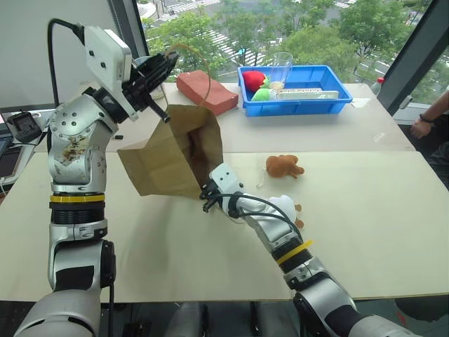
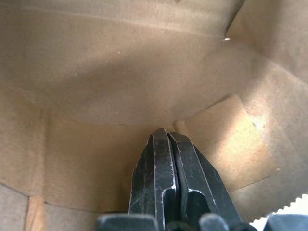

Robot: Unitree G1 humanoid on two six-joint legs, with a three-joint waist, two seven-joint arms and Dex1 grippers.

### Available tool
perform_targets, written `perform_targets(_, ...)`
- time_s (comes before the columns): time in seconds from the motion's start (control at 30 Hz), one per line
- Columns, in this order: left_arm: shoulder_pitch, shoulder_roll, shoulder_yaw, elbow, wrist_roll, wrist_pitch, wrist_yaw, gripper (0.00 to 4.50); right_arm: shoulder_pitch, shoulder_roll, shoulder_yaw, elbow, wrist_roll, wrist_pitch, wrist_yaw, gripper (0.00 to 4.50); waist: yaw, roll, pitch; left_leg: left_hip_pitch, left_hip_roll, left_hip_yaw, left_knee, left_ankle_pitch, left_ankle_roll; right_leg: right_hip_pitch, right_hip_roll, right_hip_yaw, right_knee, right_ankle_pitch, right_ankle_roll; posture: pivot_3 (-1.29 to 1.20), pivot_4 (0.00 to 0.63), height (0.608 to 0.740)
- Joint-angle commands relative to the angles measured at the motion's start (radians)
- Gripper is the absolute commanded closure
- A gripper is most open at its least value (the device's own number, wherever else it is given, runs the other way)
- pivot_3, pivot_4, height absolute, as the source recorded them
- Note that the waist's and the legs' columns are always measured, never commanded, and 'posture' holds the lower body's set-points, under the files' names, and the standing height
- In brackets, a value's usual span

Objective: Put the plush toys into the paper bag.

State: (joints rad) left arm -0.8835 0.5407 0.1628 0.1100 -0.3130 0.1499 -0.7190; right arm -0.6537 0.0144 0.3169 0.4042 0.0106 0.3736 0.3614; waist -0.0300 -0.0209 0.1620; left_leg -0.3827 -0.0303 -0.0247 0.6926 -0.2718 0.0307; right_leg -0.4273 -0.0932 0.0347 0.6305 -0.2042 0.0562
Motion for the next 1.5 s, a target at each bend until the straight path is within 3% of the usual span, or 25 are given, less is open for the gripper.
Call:
perform_targets(0.03, -0.046, -0.003, 0.036, -0.061, 0.034, -0.066, 0.099, 4.5, -0.004, -0.013, -0.038, 0.045, -0.033, 0.042, -0.057, 4.45, 0.0, 0.0, 0.0, 0.0, 0.0, 0.0, 0.0, 0.0, 0.0, 0.0, 0.0, 0.0, 0.0, 0.0, 0.0, 0.0, 0.15, 0.74)
perform_targets(0.2, -0.007, -0.016, 0.033, -0.089, 0.04, -0.068, 0.152, 4.5, 0.001, -0.017, -0.041, 0.043, -0.028, 0.043, -0.048, 4.45, 0.0, 0.0, 0.0, -0.001, -0.002, 0.0, -0.001, 0.0, 0.0, -0.002, 0.0, 0.0, 0.0, 0.0, 0.0, 0.0, 0.15, 0.74)
perform_targets(0.37, 0.128, -0.006, -0.021, -0.135, 0.02, -0.033, 0.069, 4.5, 0.017, -0.009, -0.054, -0.047, 0.024, -0.011, 0.024, 4.45, -0.006, 0.0, 0.0, -0.001, -0.002, 0.0, -0.006, 0.001, -0.001, -0.002, 0.0, 0.0, 0.001, 0.0, 0.0, 0.0, 0.15, 0.74)
perform_targets(0.6, 0.193, -0.008, -0.064, -0.126, -0.003, -0.058, -0.047, 4.5, 0.062, -0.056, -0.083, -0.356, 0.159, 0.042, 0.203, 4.45, -0.011, 0.0, 0.0, -0.011, -0.002, 0.0, -0.007, 0.004, -0.007, -0.013, 0.0, 0.0, 0.002, 0.0, 0.0, 0.0, 0.15, 0.74)
perform_targets(0.83, 0.214, 0.014, -0.067, -0.098, -0.019, -0.075, -0.142, 4.5, 0.08, -0.225, -0.231, -0.718, 0.42, 0.331, 0.307, 2.29, -0.007, 0.0, 0.0, -0.011, -0.002, 0.0, -0.008, 0.002, -0.002, -0.012, 0.0, 0.0, 0.001, 0.0, 0.0, 0.0, 0.15, 0.74)
perform_targets(0.93, 0.232, 0.025, -0.065, -0.107, -0.037, -0.077, -0.183, 4.5, 0.078, -0.346, -0.371, -0.827, 0.582, 0.493, 0.323, 1.22, -0.002, 0.0, 0.0, -0.011, -0.002, 0.0, -0.008, 0.001, -0.001, -0.011, -0.001, -0.001, 0.0, 0.0, 0.0, 0.0, 0.15, 0.74)
perform_targets(1.03, 0.242, 0.031, -0.062, -0.129, -0.066, -0.061, -0.222, 4.5, 0.126, -0.504, -0.419, -0.868, 0.609, 0.547, 0.372, 0.12, 0.009, 0.0, 0.0, -0.011, -0.002, 0.0, -0.008, 0.001, -0.001, -0.011, -0.001, -0.001, -0.001, 0.0, 0.0, 0.0, 0.15, 0.74)
perform_targets(1.2, 0.274, 0.053, -0.079, -0.186, -0.119, -0.03, -0.303, 4.5, 0.328, -0.788, -0.365, -0.82, 0.493, 0.462, 0.489, 0.05, 0.018, 0.0, 0.0, -0.011, -0.002, 0.001, -0.008, 0.0, 0.0, -0.01, -0.001, -0.001, -0.004, 0.0, 0.0, 0.0, 0.15, 0.74)
perform_targets(1.5, 0.266, 0.05, -0.092, -0.195, -0.119, -0.016, -0.301, 4.5, 0.397, -0.778, -0.232, -0.65, 0.322, 0.304, 0.445, 0.05, 0.015, -0.001, 0.0, -0.006, -0.001, 0.005, -0.006, 0.001, 0.001, -0.007, 0.001, 0.004, -0.005, 0.0, 0.0, 0.0, 0.15, 0.74)
